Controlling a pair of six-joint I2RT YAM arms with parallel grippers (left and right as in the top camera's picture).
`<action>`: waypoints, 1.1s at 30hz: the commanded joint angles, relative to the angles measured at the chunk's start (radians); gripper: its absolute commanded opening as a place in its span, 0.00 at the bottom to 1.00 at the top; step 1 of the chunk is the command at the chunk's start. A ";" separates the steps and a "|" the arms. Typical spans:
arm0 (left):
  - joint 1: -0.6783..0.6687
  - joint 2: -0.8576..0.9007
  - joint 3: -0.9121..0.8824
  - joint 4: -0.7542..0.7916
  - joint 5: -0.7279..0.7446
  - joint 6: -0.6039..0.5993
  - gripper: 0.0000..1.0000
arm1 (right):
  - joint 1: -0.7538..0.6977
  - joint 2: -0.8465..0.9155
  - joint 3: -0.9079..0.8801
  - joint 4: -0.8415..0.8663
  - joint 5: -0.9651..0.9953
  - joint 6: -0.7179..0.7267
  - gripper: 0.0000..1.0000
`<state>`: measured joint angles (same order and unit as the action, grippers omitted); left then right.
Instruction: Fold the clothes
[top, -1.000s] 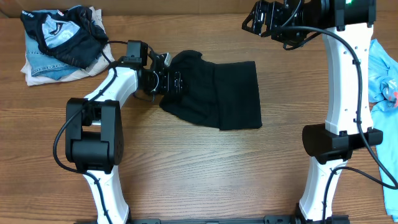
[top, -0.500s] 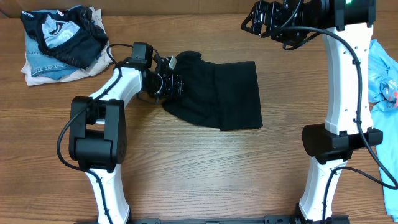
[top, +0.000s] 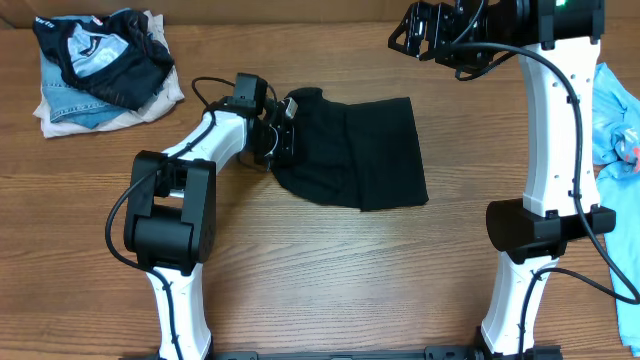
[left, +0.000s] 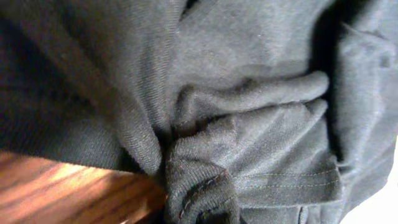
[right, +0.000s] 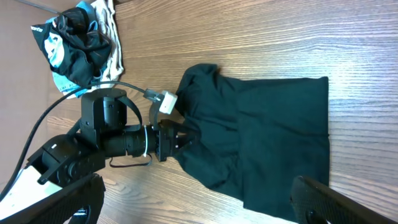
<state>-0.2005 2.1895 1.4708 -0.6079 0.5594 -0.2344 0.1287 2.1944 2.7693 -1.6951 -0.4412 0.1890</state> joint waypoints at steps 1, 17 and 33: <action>0.040 0.060 -0.055 -0.089 -0.293 -0.011 0.04 | 0.001 -0.032 -0.001 0.001 -0.005 -0.012 1.00; 0.310 0.056 0.252 -0.515 -0.523 0.077 0.04 | 0.001 -0.032 -0.001 0.001 0.057 -0.014 1.00; 0.020 0.056 0.629 -0.885 -0.593 -0.030 0.04 | 0.001 -0.032 -0.002 0.001 0.138 -0.014 1.00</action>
<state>-0.1211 2.2463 2.0727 -1.4815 -0.0017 -0.2173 0.1287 2.1944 2.7689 -1.6955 -0.3210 0.1825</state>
